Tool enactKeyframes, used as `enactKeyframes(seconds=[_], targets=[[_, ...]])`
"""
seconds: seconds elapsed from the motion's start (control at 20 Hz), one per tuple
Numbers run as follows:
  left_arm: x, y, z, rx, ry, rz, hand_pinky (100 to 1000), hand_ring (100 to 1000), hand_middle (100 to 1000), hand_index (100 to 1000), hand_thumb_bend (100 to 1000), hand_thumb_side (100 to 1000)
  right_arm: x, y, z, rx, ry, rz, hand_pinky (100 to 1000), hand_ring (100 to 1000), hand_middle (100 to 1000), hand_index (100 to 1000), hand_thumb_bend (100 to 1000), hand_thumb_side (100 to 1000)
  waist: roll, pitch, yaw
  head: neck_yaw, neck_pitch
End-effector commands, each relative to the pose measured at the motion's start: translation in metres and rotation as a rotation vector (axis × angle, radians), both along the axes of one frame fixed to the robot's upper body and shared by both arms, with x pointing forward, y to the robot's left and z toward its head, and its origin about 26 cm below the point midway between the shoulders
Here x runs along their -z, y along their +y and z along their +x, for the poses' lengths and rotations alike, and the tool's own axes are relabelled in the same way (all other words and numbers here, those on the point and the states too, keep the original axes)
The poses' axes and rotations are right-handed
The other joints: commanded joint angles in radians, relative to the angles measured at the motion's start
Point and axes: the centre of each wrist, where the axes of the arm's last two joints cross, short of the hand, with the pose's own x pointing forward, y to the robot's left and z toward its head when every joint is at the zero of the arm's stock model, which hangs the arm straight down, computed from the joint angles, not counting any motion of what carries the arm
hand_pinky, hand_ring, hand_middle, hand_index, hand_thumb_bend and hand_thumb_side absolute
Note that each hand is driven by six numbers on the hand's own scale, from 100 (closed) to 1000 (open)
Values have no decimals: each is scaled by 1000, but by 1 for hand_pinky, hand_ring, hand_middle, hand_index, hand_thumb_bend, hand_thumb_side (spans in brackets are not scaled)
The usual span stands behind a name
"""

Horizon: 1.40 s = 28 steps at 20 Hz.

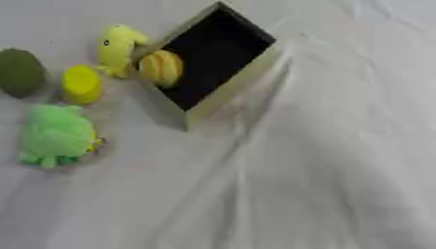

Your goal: Pick up objects on the table and place them in the box.

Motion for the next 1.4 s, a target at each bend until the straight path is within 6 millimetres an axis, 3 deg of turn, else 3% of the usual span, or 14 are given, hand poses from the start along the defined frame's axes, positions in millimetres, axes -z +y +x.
enactKeyframes(seconds=[0.05, 0.25, 0.7, 1.0, 1.4], targets=[[-8, 6, -5, -27, -30, 12, 712, 713, 680, 843, 562, 518, -9, 1, -4, -9, -28, -9, 919, 925, 736, 794, 100, 465, 1, -21, -4, -8, -19], [-8, 7, -5, -31, -30, 12, 712, 713, 680, 843, 561, 519, -9, 2, -4, -5, -29, -14, 919, 924, 733, 793, 100, 467, 2, -19, -7, -26, -27], [-12, 6, -5, -31, -26, 31, 713, 716, 685, 847, 557, 525, -9, -2, -6, 20, -31, -14, 917, 921, 732, 794, 100, 462, 10, -22, -11, -7, -32], [-20, 28, -10, -174, 14, 171, 719, 720, 692, 859, 553, 546, -8, -10, -8, 57, -31, -21, 916, 919, 731, 794, 100, 458, 28, -31, 5, 0, -26], [-35, 55, -18, -397, 60, 412, 737, 735, 716, 882, 561, 591, -7, -32, -17, 170, -72, -121, 902, 917, 726, 795, 100, 452, 34, -38, 8, -11, -75]])
